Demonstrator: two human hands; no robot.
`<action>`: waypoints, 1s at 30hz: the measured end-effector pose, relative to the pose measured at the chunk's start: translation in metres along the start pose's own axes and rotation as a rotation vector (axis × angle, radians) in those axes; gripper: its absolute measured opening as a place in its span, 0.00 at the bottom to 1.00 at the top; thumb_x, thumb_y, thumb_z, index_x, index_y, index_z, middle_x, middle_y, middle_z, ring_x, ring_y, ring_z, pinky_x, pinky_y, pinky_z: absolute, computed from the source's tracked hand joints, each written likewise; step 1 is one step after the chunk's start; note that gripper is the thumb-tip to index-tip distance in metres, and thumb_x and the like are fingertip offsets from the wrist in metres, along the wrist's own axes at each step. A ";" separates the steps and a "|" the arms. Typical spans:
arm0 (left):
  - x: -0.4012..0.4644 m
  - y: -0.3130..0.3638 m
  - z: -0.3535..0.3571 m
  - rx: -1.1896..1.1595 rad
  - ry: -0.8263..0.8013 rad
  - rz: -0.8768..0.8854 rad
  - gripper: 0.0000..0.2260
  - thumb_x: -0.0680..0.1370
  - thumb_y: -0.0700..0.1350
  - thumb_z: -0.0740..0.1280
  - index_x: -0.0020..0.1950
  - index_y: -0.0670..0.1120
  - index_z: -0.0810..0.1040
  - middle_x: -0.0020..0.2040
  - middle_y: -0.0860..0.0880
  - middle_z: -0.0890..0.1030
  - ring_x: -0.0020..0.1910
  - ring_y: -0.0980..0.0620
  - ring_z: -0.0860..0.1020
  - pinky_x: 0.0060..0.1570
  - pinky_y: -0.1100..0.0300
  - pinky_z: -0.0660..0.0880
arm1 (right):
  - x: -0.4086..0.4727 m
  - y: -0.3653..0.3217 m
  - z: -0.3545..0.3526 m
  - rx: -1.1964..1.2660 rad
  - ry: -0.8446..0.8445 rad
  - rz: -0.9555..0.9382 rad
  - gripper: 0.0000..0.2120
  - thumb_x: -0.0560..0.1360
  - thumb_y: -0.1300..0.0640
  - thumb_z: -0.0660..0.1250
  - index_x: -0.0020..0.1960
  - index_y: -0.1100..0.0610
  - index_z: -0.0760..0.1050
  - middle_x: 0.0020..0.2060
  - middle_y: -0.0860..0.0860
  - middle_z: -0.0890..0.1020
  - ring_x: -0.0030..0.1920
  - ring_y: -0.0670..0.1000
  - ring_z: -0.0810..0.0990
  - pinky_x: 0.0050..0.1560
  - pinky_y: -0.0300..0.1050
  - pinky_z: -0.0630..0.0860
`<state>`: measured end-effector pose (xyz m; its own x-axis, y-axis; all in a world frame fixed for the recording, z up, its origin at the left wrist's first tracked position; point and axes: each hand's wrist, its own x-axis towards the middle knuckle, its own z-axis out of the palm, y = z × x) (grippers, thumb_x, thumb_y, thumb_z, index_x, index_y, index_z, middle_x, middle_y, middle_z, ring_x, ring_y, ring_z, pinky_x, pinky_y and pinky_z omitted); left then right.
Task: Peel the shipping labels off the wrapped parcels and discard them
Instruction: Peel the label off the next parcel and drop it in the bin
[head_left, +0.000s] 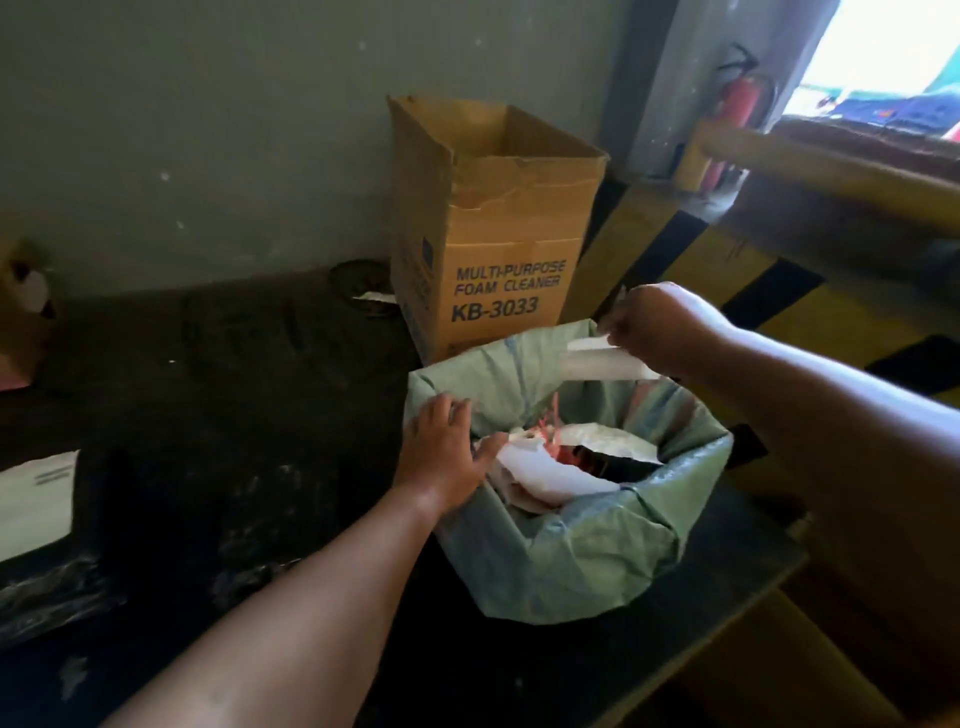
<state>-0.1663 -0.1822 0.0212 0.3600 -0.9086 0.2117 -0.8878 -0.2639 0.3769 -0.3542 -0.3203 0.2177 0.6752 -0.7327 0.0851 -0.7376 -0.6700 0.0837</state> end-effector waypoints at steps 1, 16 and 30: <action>0.005 0.008 0.004 -0.014 0.003 -0.007 0.35 0.75 0.69 0.52 0.70 0.46 0.71 0.67 0.44 0.70 0.70 0.43 0.66 0.69 0.47 0.64 | 0.000 0.013 0.001 -0.018 -0.012 0.019 0.10 0.76 0.55 0.69 0.56 0.51 0.83 0.52 0.48 0.85 0.53 0.51 0.83 0.54 0.40 0.76; 0.012 0.019 0.024 -0.053 -0.107 -0.132 0.27 0.83 0.61 0.52 0.79 0.48 0.62 0.79 0.45 0.59 0.80 0.46 0.52 0.78 0.47 0.51 | 0.026 0.078 0.011 0.159 0.057 0.198 0.07 0.72 0.60 0.73 0.49 0.53 0.84 0.46 0.51 0.85 0.44 0.53 0.84 0.47 0.49 0.83; 0.010 0.016 0.027 -0.118 -0.069 -0.153 0.29 0.82 0.63 0.53 0.78 0.48 0.65 0.79 0.45 0.60 0.80 0.45 0.54 0.77 0.48 0.55 | 0.041 0.068 0.011 0.235 0.087 0.156 0.10 0.78 0.59 0.61 0.51 0.59 0.81 0.47 0.58 0.82 0.44 0.57 0.79 0.46 0.50 0.78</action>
<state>-0.1843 -0.2047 0.0046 0.4643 -0.8818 0.0832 -0.7830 -0.3647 0.5039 -0.3767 -0.3972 0.2163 0.5440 -0.8229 0.1640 -0.8064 -0.5667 -0.1689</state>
